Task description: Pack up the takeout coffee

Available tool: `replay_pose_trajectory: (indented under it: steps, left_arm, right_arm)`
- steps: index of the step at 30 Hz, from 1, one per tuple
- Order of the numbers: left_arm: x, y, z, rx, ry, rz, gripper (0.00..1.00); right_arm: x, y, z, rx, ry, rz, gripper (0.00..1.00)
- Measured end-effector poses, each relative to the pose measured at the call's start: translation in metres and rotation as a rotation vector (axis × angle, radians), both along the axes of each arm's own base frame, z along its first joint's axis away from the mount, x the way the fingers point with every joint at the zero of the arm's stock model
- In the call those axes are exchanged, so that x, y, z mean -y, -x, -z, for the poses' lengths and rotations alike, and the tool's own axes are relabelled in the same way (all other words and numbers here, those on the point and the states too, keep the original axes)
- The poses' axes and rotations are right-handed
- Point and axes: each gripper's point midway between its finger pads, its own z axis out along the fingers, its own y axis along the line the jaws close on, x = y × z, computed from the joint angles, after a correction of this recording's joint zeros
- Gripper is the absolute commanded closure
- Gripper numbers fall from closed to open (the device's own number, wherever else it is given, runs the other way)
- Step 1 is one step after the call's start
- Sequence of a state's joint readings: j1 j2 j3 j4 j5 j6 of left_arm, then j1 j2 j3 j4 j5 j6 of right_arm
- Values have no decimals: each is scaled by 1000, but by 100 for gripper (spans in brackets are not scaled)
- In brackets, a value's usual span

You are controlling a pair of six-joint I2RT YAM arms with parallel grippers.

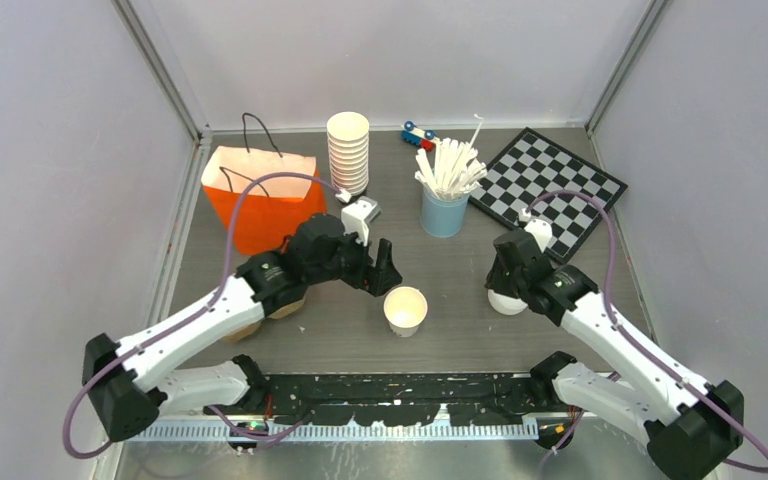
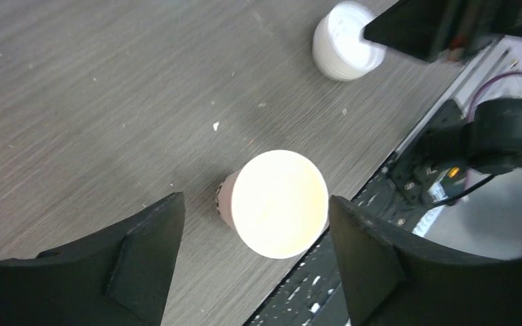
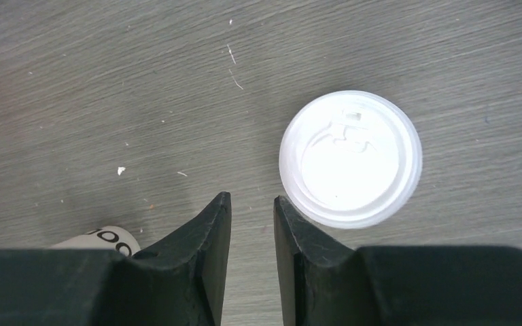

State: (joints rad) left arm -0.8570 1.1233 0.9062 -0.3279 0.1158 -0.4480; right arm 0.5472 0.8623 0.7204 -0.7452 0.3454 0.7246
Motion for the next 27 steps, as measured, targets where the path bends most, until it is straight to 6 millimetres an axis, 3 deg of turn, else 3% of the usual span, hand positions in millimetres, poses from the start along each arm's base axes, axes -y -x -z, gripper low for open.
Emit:
replay_pose_trajectory:
  steps: [1, 4, 7, 11, 16, 27]
  left_arm:
    - [-2, 1, -12, 19, 5, 4, 2]
    - [-15, 8, -41, 68, 8, 10, 0]
    - [-34, 18, -54, 101, -18, 16, 0]
    - [-57, 31, -50, 114, -73, 19, 0]
    - [-76, 43, -30, 93, -138, 24, 0]
    - [-84, 48, -29, 105, -154, 31, 0]
  right_arm:
    - [-2, -3, 4, -9, 6, -6, 68]
    - [-7, -9, 18, -43, 27, -16, 69]
    - [-7, -13, 31, -77, 48, -16, 70]
    - [-4, -17, 39, -94, 68, -3, 70]
    - [3, -19, 46, -111, 90, 20, 70]
    - [8, -24, 56, -130, 106, 47, 75]
